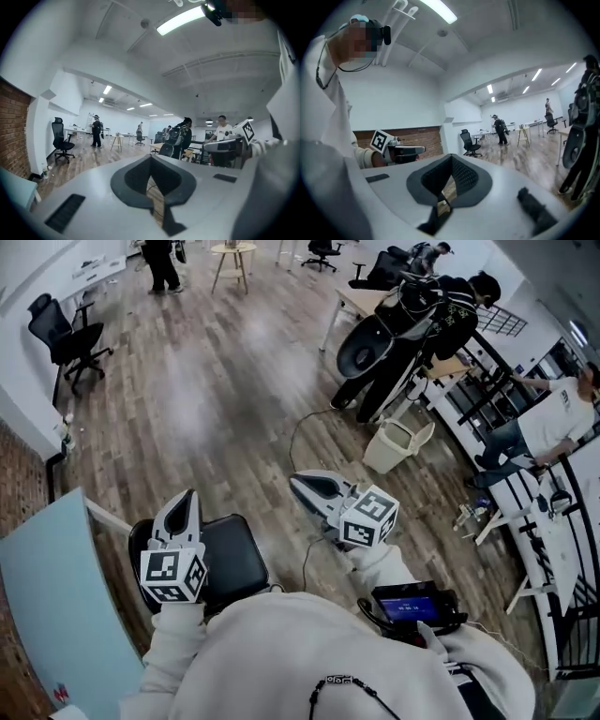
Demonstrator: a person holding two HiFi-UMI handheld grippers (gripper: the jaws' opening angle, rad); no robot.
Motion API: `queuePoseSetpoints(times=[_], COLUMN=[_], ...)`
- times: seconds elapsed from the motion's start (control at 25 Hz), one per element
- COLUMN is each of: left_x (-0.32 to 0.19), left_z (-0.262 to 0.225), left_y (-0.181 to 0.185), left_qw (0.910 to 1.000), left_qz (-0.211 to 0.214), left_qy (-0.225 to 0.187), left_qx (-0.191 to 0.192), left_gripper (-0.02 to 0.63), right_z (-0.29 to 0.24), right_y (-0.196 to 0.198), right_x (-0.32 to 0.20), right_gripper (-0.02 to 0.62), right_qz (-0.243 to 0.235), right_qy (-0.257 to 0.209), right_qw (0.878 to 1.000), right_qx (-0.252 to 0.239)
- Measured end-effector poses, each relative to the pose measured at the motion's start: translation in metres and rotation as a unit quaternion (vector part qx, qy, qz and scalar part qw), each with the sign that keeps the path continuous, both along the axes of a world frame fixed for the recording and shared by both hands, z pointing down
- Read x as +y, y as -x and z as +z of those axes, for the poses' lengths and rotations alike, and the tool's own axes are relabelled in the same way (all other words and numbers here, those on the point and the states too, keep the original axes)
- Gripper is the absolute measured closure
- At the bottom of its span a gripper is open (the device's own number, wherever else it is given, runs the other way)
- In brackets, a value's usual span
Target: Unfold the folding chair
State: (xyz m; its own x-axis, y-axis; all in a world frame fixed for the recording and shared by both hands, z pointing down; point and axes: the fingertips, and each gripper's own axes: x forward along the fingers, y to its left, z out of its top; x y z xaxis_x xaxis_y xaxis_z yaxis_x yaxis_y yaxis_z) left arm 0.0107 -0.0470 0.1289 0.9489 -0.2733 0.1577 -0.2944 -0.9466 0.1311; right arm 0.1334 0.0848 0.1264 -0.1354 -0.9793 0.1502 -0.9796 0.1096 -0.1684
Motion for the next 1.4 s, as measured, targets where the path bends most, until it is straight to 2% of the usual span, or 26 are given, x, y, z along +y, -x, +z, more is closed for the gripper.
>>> queuePoseSetpoints(times=[0.08,0.24,0.4,0.72,1.4], left_x=[0.018,0.051,0.061,0.057,0.071], left_z=[-0.008,-0.023,-0.027,-0.021,-0.024], left_y=[-0.022,-0.051,-0.051,-0.05,-0.044], left_qw=[0.9998,0.9985,0.9973,0.9977,0.9966], left_qz=[0.019,0.04,0.048,0.045,0.064], left_qy=[0.001,-0.026,-0.045,-0.044,-0.045], left_qx=[0.007,0.027,0.032,0.024,0.027], left_gripper=[0.601,0.601,0.601,0.601,0.601], right_z=[-0.019,-0.044,-0.044,-0.027,-0.04], right_y=[0.003,0.02,0.037,0.038,0.044], right_x=[-0.006,-0.015,-0.021,-0.02,-0.019], right_gripper=[0.588,0.588,0.589,0.589,0.589], right_qz=[0.022,0.036,0.021,0.03,0.023], right_qy=[-0.019,-0.049,-0.049,-0.03,-0.048], right_qw=[0.999,0.998,0.998,0.999,0.998], right_qx=[0.018,0.031,0.029,0.02,0.031])
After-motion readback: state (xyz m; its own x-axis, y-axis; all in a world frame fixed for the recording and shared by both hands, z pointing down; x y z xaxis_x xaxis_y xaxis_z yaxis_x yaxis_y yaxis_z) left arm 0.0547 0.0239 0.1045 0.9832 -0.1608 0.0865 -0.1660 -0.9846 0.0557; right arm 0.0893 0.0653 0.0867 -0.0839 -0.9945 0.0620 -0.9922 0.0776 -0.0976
